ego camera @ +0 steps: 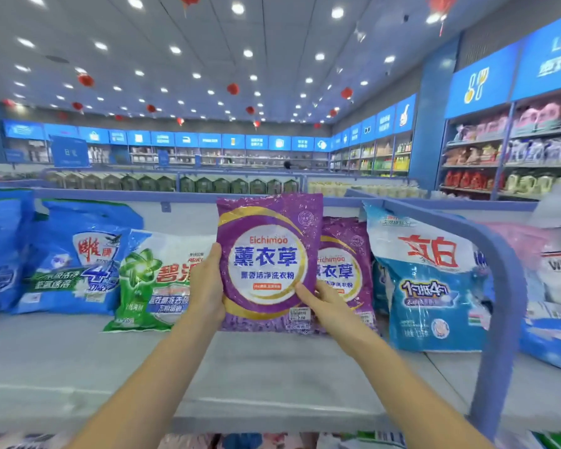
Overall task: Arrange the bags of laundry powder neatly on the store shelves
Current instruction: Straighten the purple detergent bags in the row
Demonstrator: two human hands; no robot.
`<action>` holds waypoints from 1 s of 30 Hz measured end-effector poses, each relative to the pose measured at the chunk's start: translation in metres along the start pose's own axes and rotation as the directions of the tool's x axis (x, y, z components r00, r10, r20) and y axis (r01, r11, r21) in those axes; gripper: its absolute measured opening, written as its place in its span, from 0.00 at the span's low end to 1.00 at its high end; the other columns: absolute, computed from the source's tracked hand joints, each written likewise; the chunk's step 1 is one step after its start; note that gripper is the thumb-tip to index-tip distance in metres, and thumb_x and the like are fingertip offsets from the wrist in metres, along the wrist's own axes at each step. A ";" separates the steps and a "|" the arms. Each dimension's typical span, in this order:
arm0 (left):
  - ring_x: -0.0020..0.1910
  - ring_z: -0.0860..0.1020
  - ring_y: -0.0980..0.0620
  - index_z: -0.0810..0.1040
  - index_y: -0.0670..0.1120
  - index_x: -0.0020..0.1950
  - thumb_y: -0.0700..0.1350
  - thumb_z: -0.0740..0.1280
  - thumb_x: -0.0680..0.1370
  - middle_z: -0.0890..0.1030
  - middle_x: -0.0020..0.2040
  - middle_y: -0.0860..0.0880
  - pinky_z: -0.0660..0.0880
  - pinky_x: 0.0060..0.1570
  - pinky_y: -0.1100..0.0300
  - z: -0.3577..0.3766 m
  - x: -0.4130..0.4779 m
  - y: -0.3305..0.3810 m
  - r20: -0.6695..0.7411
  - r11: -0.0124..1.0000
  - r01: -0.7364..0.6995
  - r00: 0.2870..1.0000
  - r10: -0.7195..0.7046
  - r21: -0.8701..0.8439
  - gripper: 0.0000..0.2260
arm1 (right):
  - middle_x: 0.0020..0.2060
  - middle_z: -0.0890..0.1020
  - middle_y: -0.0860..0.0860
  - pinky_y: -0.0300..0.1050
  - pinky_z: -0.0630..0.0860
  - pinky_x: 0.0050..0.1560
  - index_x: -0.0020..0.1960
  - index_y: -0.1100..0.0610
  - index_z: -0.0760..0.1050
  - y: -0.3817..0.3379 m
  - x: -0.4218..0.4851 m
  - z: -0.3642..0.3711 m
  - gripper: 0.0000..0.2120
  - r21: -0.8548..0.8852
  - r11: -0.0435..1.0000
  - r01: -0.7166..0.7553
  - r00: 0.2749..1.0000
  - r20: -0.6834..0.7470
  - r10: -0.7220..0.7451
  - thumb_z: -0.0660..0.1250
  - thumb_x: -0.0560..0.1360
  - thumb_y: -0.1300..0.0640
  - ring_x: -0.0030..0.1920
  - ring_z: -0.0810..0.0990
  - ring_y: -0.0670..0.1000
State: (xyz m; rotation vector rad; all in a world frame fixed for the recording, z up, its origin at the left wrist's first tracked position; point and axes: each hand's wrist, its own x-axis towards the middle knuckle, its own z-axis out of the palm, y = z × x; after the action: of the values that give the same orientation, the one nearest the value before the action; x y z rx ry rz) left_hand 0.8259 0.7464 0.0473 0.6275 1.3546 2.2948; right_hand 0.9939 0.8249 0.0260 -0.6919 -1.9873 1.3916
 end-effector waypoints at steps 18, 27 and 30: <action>0.47 0.80 0.46 0.71 0.44 0.66 0.35 0.59 0.78 0.80 0.53 0.44 0.79 0.42 0.54 -0.024 0.061 -0.043 0.174 0.983 0.182 0.968 -0.181 0.009 0.16 | 0.50 0.78 0.52 0.47 0.75 0.58 0.64 0.59 0.66 0.031 0.060 0.041 0.18 -0.215 0.977 -0.010 0.965 -0.258 -0.047 0.65 0.75 0.64 0.52 0.77 0.51; 0.64 0.71 0.50 0.58 0.50 0.73 0.40 0.64 0.78 0.67 0.68 0.48 0.76 0.56 0.53 -0.031 0.050 -0.029 0.324 0.903 -0.194 0.944 0.066 0.382 0.26 | 0.58 0.73 0.53 0.45 0.71 0.59 0.69 0.57 0.60 0.024 0.048 0.029 0.29 -0.505 0.858 0.097 0.880 -0.359 -0.311 0.69 0.72 0.63 0.59 0.73 0.51; 0.72 0.58 0.50 0.55 0.51 0.74 0.43 0.70 0.74 0.57 0.73 0.49 0.63 0.69 0.51 -0.046 0.044 -0.025 0.502 0.572 -0.530 0.835 0.224 0.626 0.34 | 0.60 0.71 0.54 0.47 0.72 0.58 0.68 0.55 0.62 0.028 0.043 0.022 0.31 -0.670 0.731 0.125 0.923 -0.192 -0.334 0.73 0.69 0.53 0.60 0.71 0.52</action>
State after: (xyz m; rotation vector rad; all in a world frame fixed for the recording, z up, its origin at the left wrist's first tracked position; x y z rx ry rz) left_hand 0.7671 0.7495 0.0132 1.6888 2.1092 1.6246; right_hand 0.9509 0.8509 0.0014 -0.8482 -2.1981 0.3750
